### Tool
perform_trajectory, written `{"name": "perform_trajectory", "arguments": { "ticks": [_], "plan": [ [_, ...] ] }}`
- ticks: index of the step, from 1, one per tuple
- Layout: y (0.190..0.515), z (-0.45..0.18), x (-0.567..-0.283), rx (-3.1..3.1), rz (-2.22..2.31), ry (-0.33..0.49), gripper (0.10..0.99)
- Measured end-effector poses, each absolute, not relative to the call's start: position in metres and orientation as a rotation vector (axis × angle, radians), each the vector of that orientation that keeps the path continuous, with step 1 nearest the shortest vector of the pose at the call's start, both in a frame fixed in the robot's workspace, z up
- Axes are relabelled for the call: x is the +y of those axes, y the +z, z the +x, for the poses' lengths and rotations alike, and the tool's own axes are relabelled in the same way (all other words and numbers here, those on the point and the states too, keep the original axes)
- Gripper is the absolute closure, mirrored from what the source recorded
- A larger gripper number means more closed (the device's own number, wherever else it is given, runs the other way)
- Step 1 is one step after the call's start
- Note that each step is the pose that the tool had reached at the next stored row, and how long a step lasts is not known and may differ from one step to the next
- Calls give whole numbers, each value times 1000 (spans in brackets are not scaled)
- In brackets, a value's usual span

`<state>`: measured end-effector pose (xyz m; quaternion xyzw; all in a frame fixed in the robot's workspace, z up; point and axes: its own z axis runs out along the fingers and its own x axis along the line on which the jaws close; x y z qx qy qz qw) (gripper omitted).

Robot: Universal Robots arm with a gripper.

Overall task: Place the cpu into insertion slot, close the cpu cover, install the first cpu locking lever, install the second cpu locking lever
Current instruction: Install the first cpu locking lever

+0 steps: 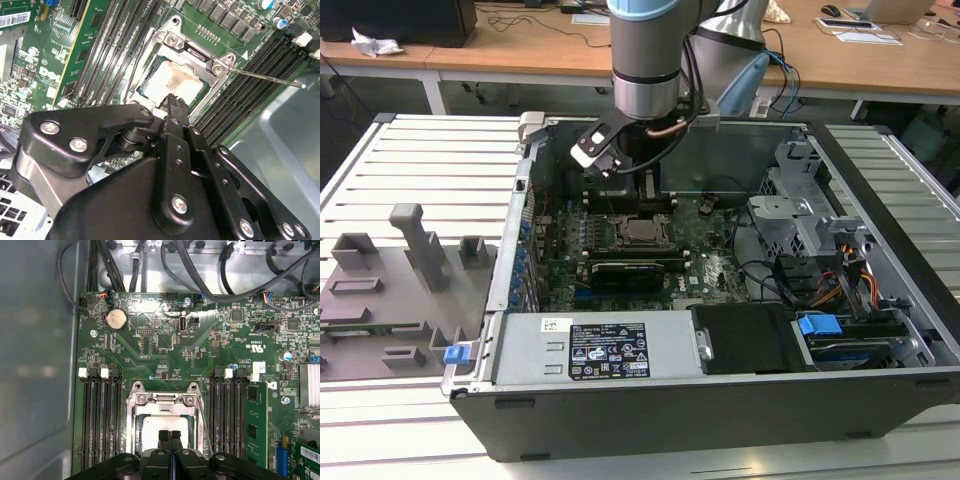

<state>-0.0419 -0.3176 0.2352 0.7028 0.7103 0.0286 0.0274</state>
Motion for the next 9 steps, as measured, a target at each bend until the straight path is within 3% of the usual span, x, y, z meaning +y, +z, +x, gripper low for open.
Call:
{"name": "perform_trajectory", "arguments": {
  "ticks": [9],
  "plan": [
    [255,-42,-318,2192,2169,86,980]
  ]
}}
